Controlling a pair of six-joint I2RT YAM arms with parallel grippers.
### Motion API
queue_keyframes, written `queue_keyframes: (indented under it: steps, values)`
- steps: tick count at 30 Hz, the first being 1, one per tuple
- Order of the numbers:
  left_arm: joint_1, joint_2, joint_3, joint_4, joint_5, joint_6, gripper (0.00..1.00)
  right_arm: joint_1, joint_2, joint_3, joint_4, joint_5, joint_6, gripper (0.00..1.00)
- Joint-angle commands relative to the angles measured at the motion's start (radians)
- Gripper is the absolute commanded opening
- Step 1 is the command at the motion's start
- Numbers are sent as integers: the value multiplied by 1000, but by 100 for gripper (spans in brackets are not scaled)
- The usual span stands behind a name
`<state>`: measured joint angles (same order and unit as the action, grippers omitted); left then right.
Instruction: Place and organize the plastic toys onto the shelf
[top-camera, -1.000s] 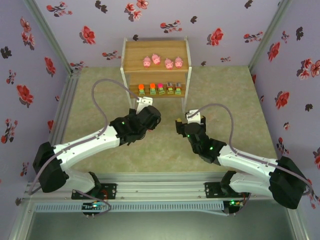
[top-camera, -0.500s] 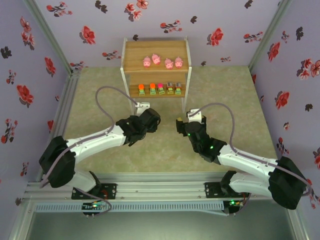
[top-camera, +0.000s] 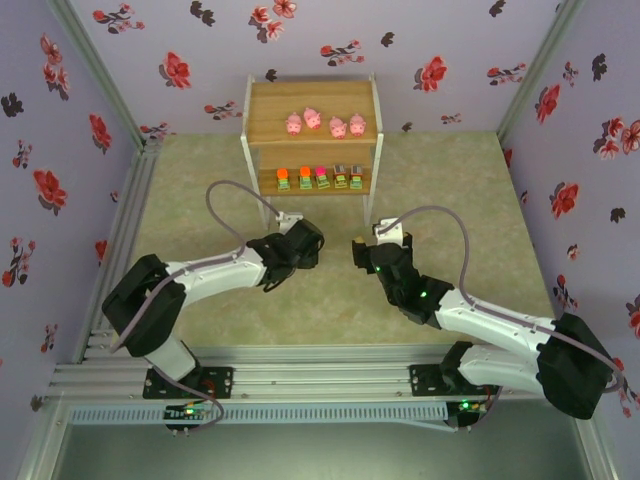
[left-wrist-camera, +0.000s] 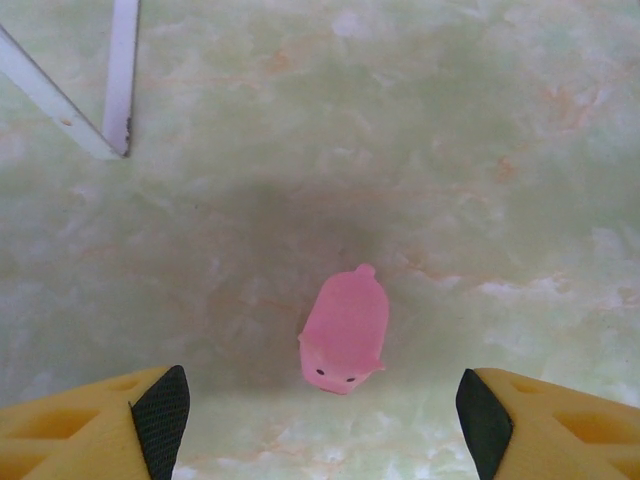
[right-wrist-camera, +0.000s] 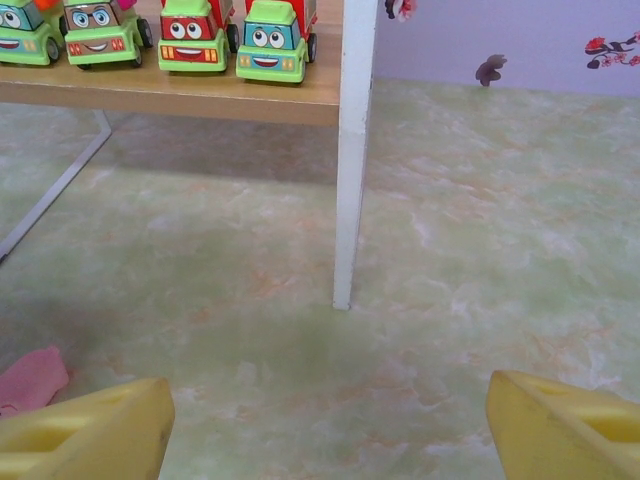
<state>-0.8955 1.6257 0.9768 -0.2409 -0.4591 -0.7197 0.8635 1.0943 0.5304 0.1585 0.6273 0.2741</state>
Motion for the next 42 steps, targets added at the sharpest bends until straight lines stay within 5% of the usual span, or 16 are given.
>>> queue_keyframes:
  steps: [1, 12, 42]
  values:
    - [7, 33, -9, 54, 9, 22, 75, -8, 5, 28, -5, -3, 28, 76]
    - [15, 88, -39, 135, 16, 52, 75, -11, 13, 31, -4, -8, 30, 76]
    - [27, 164, -79, 246, 41, 106, 55, -12, 30, 37, -8, -16, 31, 76]
